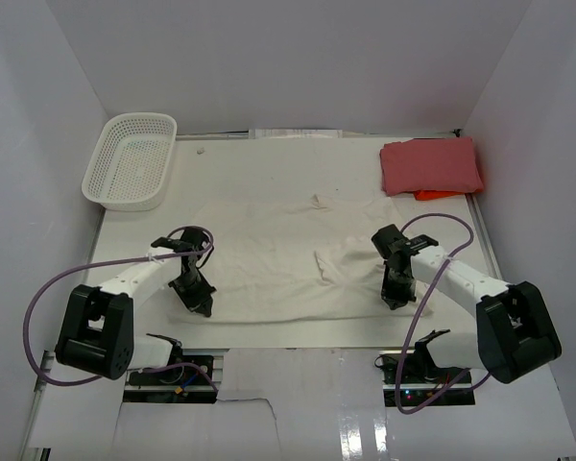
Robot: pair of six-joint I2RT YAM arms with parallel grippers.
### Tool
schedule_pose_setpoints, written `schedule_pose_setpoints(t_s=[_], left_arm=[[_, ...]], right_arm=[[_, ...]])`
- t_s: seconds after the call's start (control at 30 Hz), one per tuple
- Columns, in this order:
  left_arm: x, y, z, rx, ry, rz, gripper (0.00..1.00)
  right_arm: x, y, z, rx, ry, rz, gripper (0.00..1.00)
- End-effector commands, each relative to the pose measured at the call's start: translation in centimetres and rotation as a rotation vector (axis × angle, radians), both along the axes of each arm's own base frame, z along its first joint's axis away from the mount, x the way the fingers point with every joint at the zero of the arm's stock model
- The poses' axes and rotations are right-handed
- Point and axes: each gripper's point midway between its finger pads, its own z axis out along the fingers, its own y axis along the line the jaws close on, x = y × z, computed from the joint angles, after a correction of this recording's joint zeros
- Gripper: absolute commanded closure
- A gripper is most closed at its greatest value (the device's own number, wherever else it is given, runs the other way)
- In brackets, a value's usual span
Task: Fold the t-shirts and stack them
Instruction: Fold the flattened tshirt in 1/3 of the way, then grap the side of the flattened tshirt furthest away from the robot with both arms
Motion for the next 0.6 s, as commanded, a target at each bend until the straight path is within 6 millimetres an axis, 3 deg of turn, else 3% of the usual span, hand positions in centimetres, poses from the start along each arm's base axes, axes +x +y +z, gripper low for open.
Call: schedule_pose_setpoints(t_s=[0.0, 0.03, 0.07, 0.13, 0.17, 0.23, 0.27, 0.3, 0.33, 0.37, 0.4, 0.43, 0.5, 0.57], left_arm=[[2.3, 0.0, 1.5, 0.024, -0.031, -0.036, 0.98], [2.8, -0.1, 1.9, 0.027, -0.035, -0.052, 0.96], [4.5, -0.5, 3.1, 0.021, -0.076, -0.057, 0.85], [5.9, -0.8, 4.2, 0.017, -0.095, -0.069, 0.78], [6.8, -1.1, 4.9, 0.011, -0.122, -0.073, 0.71], [9.7, -1.7, 7.2, 0.001, -0.205, -0.087, 0.63], [10.9, -2.0, 8.0, -0.005, -0.242, -0.104, 0.58], [13.0, -3.0, 9.9, -0.041, -0.309, -0.131, 0.58], [14.5, -3.5, 10.1, -0.054, -0.341, -0.183, 0.58], [15.6, -4.6, 10.7, -0.099, -0.371, -0.218, 0.58], [17.3, -5.5, 12.1, -0.134, -0.423, -0.246, 0.58], [18.7, -7.0, 12.1, -0.195, -0.451, -0.282, 0.58], [21.2, -9.0, 13.3, -0.272, -0.568, -0.377, 0.57], [22.1, -10.3, 13.3, -0.341, -0.605, -0.402, 0.49]], right_arm=[[1.2, 0.2, 2.6, -0.012, -0.027, 0.009, 0.9], [1.9, 0.4, 3.1, -0.017, -0.035, 0.023, 0.89], [3.6, 1.1, 4.5, -0.003, -0.081, 0.035, 0.87], [5.5, 1.5, 5.8, -0.012, -0.111, 0.082, 0.85], [7.6, 2.4, 7.9, 0.005, -0.173, 0.092, 0.83], [9.8, 3.3, 9.4, 0.01, -0.214, 0.147, 0.79], [12.2, 4.5, 11.6, 0.041, -0.293, 0.167, 0.78], [13.4, 5.0, 11.7, 0.039, -0.295, 0.186, 0.63], [14.6, 5.6, 12.3, 0.043, -0.32, 0.227, 0.52], [16.8, 6.6, 14.3, 0.066, -0.39, 0.244, 0.38], [18.2, 7.2, 13.4, 0.054, -0.368, 0.265, 0.32], [19.6, 7.2, 13.7, 0.035, -0.382, 0.292, 0.27], [23.0, 7.7, 13.6, 0.031, -0.389, 0.297, 0.25], [25.2, 7.9, 13.0, 0.095, -0.388, 0.328, 0.24]])
